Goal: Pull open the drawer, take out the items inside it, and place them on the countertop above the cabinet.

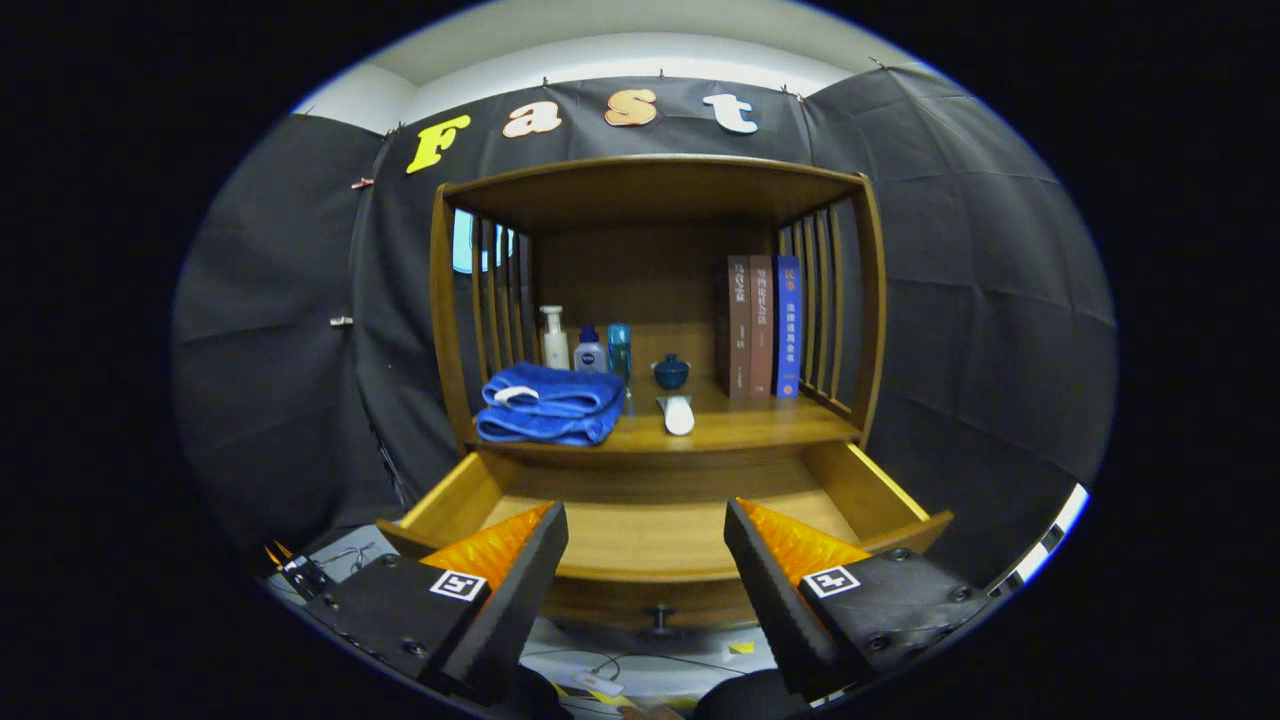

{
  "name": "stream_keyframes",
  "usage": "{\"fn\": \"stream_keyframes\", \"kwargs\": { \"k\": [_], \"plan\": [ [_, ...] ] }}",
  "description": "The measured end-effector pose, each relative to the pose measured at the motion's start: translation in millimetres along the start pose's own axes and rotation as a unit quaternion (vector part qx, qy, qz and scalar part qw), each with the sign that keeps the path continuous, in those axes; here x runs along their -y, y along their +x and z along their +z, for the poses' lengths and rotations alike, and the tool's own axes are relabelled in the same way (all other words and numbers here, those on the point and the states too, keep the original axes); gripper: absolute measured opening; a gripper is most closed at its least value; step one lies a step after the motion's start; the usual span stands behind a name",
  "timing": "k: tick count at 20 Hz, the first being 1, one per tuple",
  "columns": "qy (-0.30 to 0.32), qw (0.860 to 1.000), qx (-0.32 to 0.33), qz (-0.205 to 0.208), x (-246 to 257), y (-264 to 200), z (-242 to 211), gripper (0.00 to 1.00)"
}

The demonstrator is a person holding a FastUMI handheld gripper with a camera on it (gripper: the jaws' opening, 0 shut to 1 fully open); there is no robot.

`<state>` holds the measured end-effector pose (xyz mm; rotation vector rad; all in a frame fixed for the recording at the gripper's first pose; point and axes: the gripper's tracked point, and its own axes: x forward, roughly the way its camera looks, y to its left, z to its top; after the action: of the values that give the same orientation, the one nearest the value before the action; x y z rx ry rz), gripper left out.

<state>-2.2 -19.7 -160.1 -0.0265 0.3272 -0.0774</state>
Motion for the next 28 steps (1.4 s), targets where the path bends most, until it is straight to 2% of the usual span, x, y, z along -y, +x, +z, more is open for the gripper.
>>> {"fn": "stream_keyframes", "kwargs": {
  "k": [5, 10, 18, 28],
  "plan": [
    [0.019, 0.999, -0.045, -0.014, 11.7, 14.1, -72.0, 1.0],
    [0.022, 0.998, -0.065, -0.012, 10.5, 36.8, -97.8, 1.0],
    [0.033, 0.997, -0.062, -0.014, 10.3, 52.5, -96.0, 1.0],
    [0.053, 0.997, -0.058, -0.011, 7.9, 134.0, -78.3, 1.0]
  ]
}}
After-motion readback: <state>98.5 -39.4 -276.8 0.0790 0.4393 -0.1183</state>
